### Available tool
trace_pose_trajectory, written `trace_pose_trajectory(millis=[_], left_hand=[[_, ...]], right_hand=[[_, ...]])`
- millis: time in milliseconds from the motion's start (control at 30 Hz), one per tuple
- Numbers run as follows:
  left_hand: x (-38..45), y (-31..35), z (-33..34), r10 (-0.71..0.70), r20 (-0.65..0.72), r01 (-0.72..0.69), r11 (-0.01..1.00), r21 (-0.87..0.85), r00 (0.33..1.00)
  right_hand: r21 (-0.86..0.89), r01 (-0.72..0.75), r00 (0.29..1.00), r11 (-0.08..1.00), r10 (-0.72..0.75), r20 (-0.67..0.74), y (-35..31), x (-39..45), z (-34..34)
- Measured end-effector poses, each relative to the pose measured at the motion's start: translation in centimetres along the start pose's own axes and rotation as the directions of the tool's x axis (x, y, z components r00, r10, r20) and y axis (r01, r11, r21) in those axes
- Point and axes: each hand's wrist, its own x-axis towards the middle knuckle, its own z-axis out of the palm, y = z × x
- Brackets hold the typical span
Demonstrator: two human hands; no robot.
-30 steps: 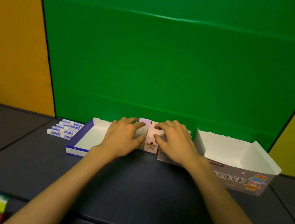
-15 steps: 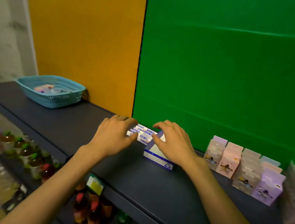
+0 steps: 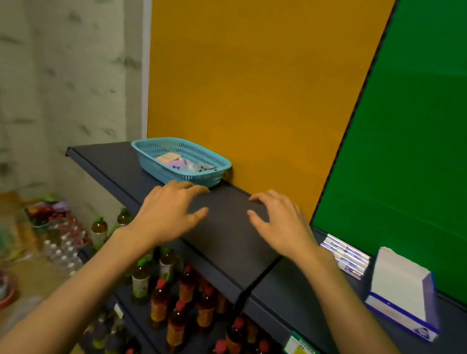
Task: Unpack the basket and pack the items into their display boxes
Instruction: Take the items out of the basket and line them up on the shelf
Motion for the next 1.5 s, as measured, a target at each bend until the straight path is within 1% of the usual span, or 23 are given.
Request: trace_pose_trajectory(millis=[133, 300, 467, 700, 833, 967, 1033, 1100, 1167, 1233, 1367, 1500], left_hand=[[0.6, -6.7, -0.7, -0.02, -0.005, 0.02, 0.999, 0.03, 1.0], [2.7, -12.8, -0.7, -0.033, -0.006, 0.034, 0.999, 0.005, 0.999], [6.1, -17.4, 0.4, -0.031, 0.0, 0.031, 0.999, -0.007, 1.0], [12.5, -22.2, 2.7, 0.003, 0.035, -0.002, 1.0, -0.029, 0.999], [17.1, -24.1, 3.7, 0.044, 0.081, -0.038, 0.996, -0.074, 0.996], [21.3, -25.0, 5.0, 0.1, 0.095, -0.087, 0.988, -0.131, 0.991], [23.0, -25.1, 6.0, 0.126, 0.141, -0.103, 0.982, -0.16, 0.982], [24.4, -25.1, 7.1, 0.16, 0.216, -0.128, 0.98, -0.155, 0.963], [25.6, -25.0, 7.9, 0.204, 0.302, -0.162, 0.974, -0.159, 0.931], [26.5, -24.9, 8.5, 0.254, 0.357, -0.2, 0.963, -0.182, 0.899], [27.7, -24.7, 9.6, 0.324, 0.396, -0.244, 0.94, -0.238, 0.859], [28.6, -24.9, 10.9, 0.383, 0.384, -0.284, 0.914, -0.291, 0.84]], right_hand=[[0.006, -0.01, 1.0, 1.0, 0.01, -0.002, -3.7, 3.8, 2.4], [0.005, -0.037, 0.999, 0.999, 0.037, 0.002, -6.1, 7.8, 4.5], [-0.021, -0.061, 0.998, 0.998, 0.061, -0.005, -6.2, 12.5, 6.7], [-0.023, -0.107, 0.994, 0.994, 0.108, 0.007, -4.6, 19.3, 10.5], [-0.025, -0.147, 0.986, 0.989, 0.148, 0.08, -3.4, 23.1, 12.2], [-0.006, -0.176, 0.977, 0.984, 0.175, 0.121, -2.5, 26.0, 13.4], [0.017, -0.191, 0.97, 0.982, 0.186, 0.155, -2.3, 27.0, 13.9], [0.033, -0.194, 0.962, 0.98, 0.184, 0.2, -2.3, 27.8, 14.3], [0.048, -0.203, 0.947, 0.978, 0.184, 0.262, -2.3, 28.5, 14.7], [0.064, -0.23, 0.925, 0.971, 0.198, 0.324, -2.5, 29.0, 15.0], [0.029, -0.229, 0.893, 0.973, 0.198, 0.404, -3.2, 29.7, 15.4], [-0.04, -0.235, 0.854, 0.971, 0.226, 0.468, -3.6, 30.3, 15.9]])
